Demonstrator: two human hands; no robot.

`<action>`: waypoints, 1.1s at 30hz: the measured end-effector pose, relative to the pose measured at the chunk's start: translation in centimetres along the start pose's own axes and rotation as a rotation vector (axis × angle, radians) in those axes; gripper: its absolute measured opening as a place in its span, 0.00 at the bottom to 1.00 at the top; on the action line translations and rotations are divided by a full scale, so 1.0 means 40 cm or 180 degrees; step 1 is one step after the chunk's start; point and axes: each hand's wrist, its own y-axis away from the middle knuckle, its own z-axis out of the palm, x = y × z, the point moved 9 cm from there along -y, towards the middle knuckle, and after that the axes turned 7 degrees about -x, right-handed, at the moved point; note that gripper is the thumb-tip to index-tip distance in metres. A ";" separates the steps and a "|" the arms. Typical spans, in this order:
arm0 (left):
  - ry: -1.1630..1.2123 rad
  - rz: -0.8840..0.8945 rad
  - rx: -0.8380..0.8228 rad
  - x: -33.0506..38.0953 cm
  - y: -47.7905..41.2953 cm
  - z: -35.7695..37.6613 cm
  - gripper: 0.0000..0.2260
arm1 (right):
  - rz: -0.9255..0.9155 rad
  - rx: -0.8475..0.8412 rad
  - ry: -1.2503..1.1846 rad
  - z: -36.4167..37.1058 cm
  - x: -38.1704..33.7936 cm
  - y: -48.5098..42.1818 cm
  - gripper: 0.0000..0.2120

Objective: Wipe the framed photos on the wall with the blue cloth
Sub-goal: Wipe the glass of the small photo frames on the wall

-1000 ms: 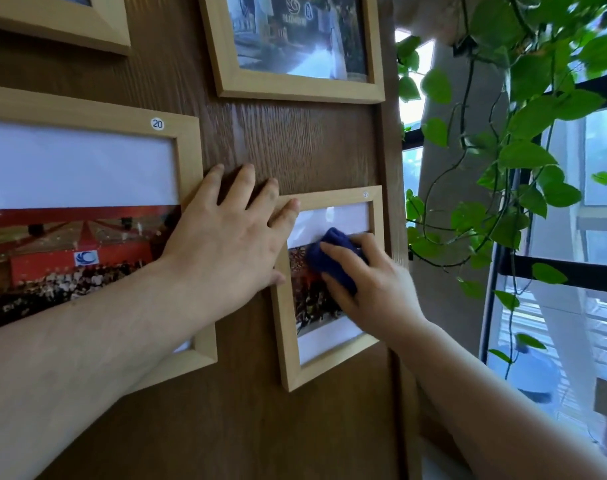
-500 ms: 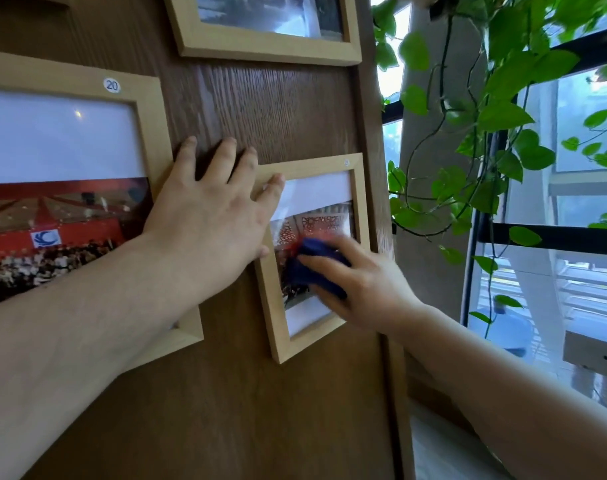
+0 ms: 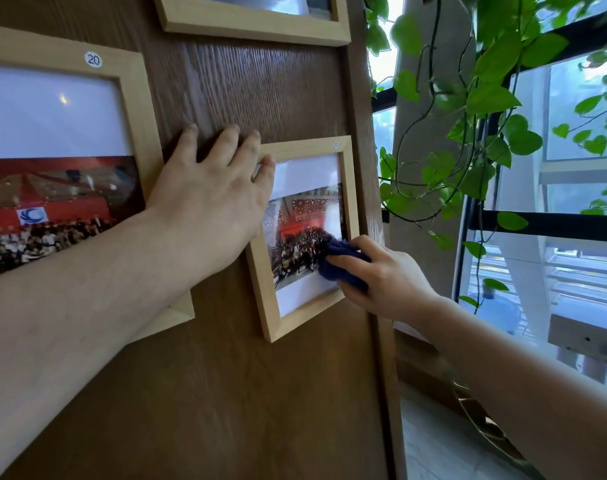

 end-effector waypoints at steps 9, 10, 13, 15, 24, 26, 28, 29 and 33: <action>0.0209 0.0005 0.0002 -0.001 -0.002 -0.008 0.33 | -0.0778 -0.0418 -0.0068 0.013 -0.148 -0.026 0.17; 0.0239 0.0022 0.0013 -0.002 -0.002 -0.011 0.33 | -0.0768 -0.0417 -0.0004 0.006 -0.135 -0.028 0.17; 0.0448 0.0079 0.0108 -0.013 0.000 -0.024 0.35 | -0.0541 -0.0144 0.0023 -0.053 -0.080 -0.051 0.17; 0.0563 0.0154 0.0179 -0.019 0.006 -0.031 0.33 | -0.0388 0.0174 0.0020 -0.114 -0.053 -0.084 0.17; 0.0670 0.0174 0.1084 -0.134 0.016 -0.156 0.21 | -0.0245 0.1197 0.0214 -0.372 -0.056 -0.334 0.20; 0.0571 0.0055 0.1229 -0.181 0.011 -0.190 0.21 | -0.0266 0.1293 0.0212 -0.408 -0.061 -0.393 0.21; 0.0455 -0.0119 0.1280 -0.237 0.002 -0.220 0.22 | -0.0237 0.1334 0.0278 -0.440 -0.063 -0.450 0.21; 0.0409 -0.0209 0.1301 -0.262 -0.003 -0.232 0.23 | -0.0215 0.1323 0.0316 -0.450 -0.063 -0.474 0.22; 0.0294 -0.0497 0.1284 -0.362 -0.028 -0.268 0.27 | -0.0103 0.1400 0.0311 -0.503 -0.062 -0.567 0.21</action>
